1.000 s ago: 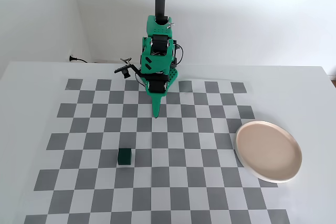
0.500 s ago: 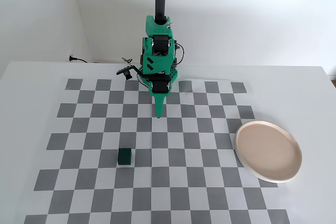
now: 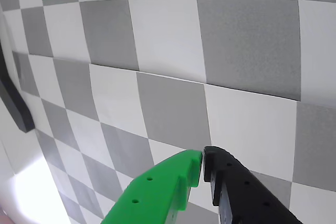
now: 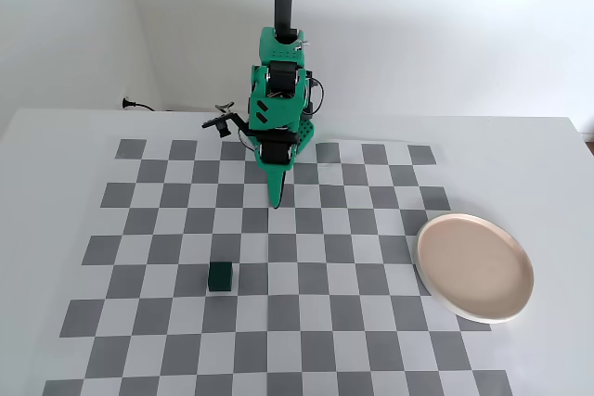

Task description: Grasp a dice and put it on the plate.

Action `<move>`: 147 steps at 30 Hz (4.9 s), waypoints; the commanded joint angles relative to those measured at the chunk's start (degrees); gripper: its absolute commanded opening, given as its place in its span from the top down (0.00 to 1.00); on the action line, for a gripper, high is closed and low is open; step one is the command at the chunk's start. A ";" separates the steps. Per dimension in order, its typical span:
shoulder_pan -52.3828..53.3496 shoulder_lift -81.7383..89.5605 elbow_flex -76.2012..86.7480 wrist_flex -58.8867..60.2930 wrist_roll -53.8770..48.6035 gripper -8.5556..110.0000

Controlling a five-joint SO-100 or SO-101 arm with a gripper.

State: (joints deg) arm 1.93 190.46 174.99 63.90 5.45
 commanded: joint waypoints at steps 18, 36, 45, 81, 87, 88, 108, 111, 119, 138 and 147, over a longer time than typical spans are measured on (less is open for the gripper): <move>2.81 0.70 -9.93 -0.53 -0.53 0.97; 3.87 -14.77 -24.26 -10.02 -0.70 0.97; 6.15 -23.38 -28.65 -19.95 -9.93 0.97; 8.09 -60.64 -36.12 -48.96 -82.27 0.88; 9.23 -66.88 -36.12 -52.38 -90.18 0.79; 9.32 -67.50 -36.12 -52.38 -91.41 0.76; 11.78 -78.31 -34.45 -58.45 -101.16 0.66; 12.92 -80.86 -34.45 -59.41 -102.39 0.66; 14.24 -87.01 -34.45 -61.61 -106.08 0.66; 15.73 -95.62 -31.99 -66.71 -109.60 0.66; 17.58 -99.40 -32.08 -70.40 -110.39 0.67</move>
State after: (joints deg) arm 18.63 91.23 143.35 -5.80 -103.27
